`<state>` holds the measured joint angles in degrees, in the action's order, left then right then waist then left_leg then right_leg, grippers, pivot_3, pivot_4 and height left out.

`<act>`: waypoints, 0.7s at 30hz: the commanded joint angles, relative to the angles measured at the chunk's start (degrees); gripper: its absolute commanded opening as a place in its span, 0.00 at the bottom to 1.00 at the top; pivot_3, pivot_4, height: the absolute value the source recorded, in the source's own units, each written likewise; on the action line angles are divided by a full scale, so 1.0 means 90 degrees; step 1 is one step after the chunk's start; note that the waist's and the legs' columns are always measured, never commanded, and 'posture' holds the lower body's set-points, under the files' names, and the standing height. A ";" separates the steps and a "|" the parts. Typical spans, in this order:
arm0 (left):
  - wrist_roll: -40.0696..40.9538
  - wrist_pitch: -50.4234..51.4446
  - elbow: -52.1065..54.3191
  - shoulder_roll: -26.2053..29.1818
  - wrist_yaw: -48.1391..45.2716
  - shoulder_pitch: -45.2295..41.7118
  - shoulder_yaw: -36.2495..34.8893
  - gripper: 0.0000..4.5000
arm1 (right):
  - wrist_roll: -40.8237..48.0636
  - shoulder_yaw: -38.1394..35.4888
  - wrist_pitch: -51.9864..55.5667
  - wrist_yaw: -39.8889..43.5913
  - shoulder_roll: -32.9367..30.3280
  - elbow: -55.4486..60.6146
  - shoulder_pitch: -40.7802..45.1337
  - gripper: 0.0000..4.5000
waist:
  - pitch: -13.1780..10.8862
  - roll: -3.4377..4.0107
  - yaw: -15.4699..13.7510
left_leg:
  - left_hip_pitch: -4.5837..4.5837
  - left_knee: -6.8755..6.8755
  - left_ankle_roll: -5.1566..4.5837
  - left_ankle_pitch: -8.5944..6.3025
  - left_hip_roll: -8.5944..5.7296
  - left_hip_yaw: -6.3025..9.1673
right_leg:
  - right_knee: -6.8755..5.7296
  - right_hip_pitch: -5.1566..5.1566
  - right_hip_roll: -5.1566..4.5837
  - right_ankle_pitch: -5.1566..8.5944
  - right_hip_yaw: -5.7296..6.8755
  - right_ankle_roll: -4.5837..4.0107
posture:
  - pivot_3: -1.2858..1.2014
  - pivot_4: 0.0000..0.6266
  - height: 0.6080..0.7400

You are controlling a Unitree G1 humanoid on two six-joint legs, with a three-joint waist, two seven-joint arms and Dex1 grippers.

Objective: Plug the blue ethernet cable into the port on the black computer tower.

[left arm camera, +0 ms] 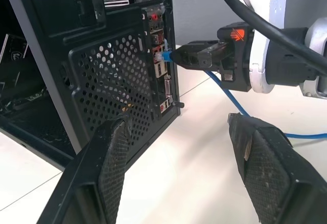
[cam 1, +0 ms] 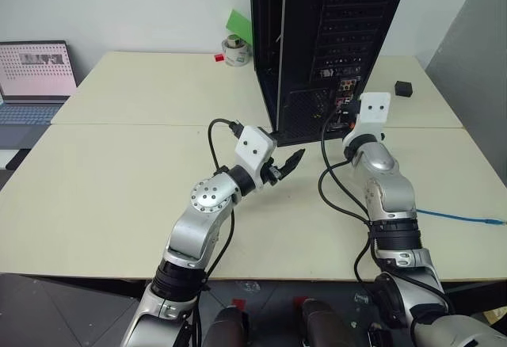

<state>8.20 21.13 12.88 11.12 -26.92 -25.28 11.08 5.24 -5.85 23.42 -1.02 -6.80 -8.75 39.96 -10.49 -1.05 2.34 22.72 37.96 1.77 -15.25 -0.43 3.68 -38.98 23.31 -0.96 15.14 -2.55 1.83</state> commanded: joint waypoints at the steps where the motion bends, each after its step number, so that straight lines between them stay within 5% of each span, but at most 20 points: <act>1: -0.0035 -0.0104 0.0239 -0.0005 -0.0018 -0.0005 0.0082 0.71 | -0.0095 0.0102 -0.0122 0.0065 -0.0080 0.0398 0.0244 0.00 | 0.0000 0.0000 0.0000 | 0.0001 -0.0001 0.0000 0.0000 0.0000 0.0001 | 0.0001 0.0001 0.0000 0.0000 0.0000 0.0000 | 0.52 0.24 1.00; 21: -0.0091 -0.0140 0.0165 -0.0002 0.0000 -0.0037 0.0095 0.71 | -0.0499 0.0191 -0.0088 -0.0428 0.0144 0.0252 0.0211 0.00 | 0.0000 0.0000 -0.0002 | 0.0003 -0.0002 0.0000 0.0000 0.0000 0.0002 | 0.0003 0.0002 0.0000 0.0000 0.0001 0.0000 | 0.52 0.24 1.00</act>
<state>7.61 20.97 12.87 11.17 -26.95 -25.24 11.90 1.40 -4.78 24.08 -4.10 -5.74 -8.21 40.00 -10.49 -1.05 2.33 22.75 37.94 1.77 -15.25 -0.43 3.70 -38.96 23.32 -0.97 15.14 -2.54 1.83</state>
